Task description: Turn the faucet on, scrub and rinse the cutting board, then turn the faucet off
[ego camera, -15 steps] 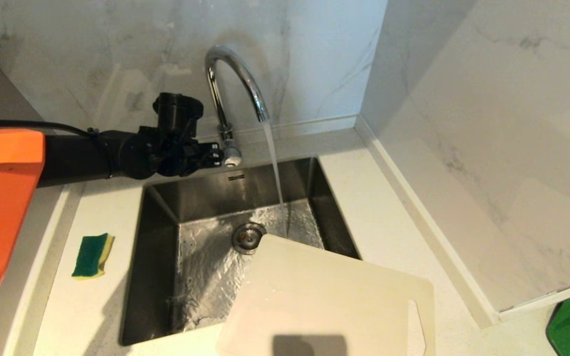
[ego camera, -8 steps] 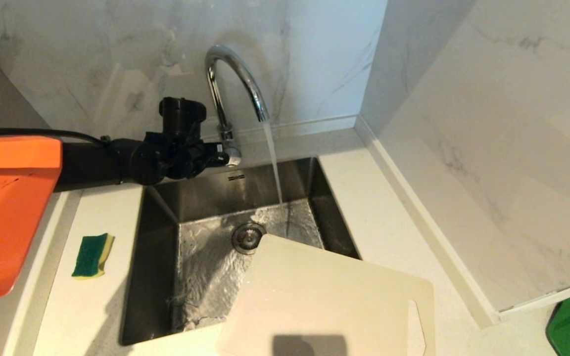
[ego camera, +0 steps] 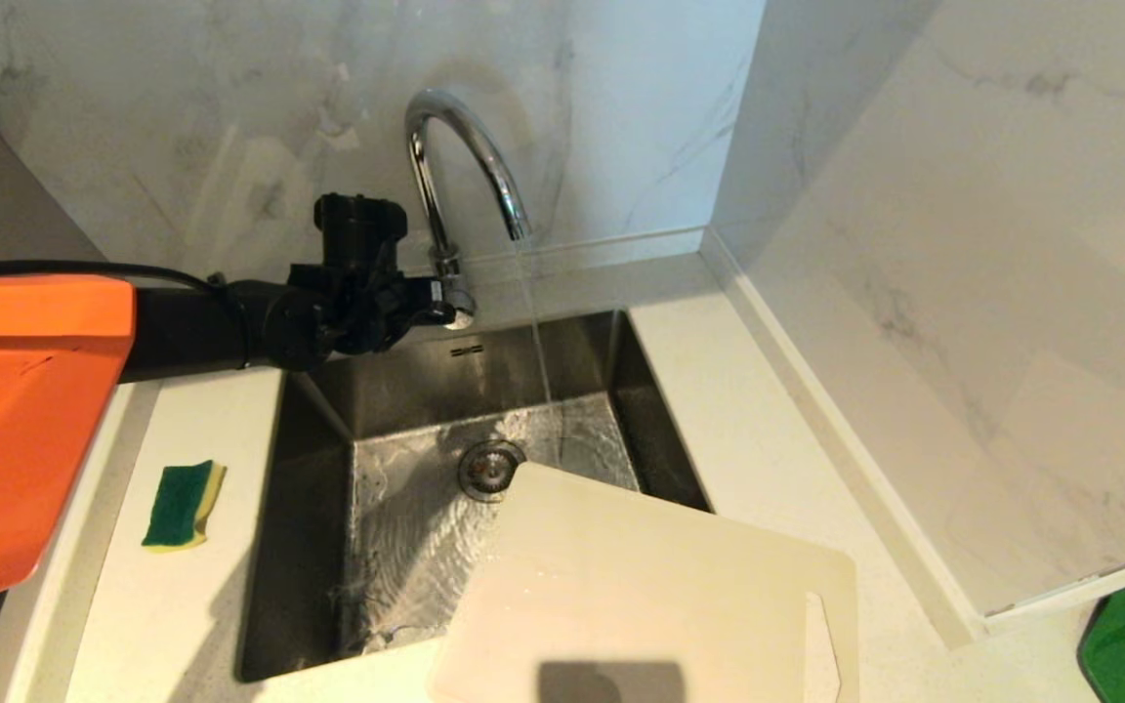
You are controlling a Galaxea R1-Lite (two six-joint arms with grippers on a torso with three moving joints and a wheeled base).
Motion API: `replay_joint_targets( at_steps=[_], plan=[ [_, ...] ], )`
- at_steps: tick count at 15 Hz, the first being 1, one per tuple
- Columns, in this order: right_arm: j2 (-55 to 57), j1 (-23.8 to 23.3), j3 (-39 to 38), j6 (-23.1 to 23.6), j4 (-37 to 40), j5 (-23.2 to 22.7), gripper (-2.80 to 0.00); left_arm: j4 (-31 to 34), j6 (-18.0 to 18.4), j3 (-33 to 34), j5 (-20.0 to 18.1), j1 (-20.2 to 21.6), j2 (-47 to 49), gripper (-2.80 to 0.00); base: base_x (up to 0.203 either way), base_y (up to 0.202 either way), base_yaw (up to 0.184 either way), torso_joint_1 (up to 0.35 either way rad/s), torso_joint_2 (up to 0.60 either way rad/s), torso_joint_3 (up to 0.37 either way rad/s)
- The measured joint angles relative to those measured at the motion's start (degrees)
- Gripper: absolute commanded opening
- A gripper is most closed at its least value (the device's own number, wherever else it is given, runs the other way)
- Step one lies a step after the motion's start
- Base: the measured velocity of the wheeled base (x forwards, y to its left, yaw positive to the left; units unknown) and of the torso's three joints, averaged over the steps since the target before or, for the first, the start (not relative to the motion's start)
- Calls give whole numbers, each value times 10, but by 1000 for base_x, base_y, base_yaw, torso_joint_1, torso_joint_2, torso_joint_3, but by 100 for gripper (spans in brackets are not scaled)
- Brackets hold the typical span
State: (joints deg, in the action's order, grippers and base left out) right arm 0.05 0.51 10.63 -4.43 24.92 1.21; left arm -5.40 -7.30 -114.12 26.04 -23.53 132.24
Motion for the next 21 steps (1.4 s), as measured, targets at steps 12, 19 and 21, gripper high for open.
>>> replay_joint_targets(
  at_steps=[12,19,21],
  plan=[
    [0,0,0,0,0,0,-280,43,1,10,-2,-5,-38,-280,0,0,0,0,0,0],
    [0,0,0,0,0,0,-280,179,-6,190,-88,-18,-297,-280,0,0,0,0,0,0],
    [0,0,0,0,0,0,-280,198,-4,254,-108,-5,-390,-280,0,0,0,0,0,0]
  ],
)
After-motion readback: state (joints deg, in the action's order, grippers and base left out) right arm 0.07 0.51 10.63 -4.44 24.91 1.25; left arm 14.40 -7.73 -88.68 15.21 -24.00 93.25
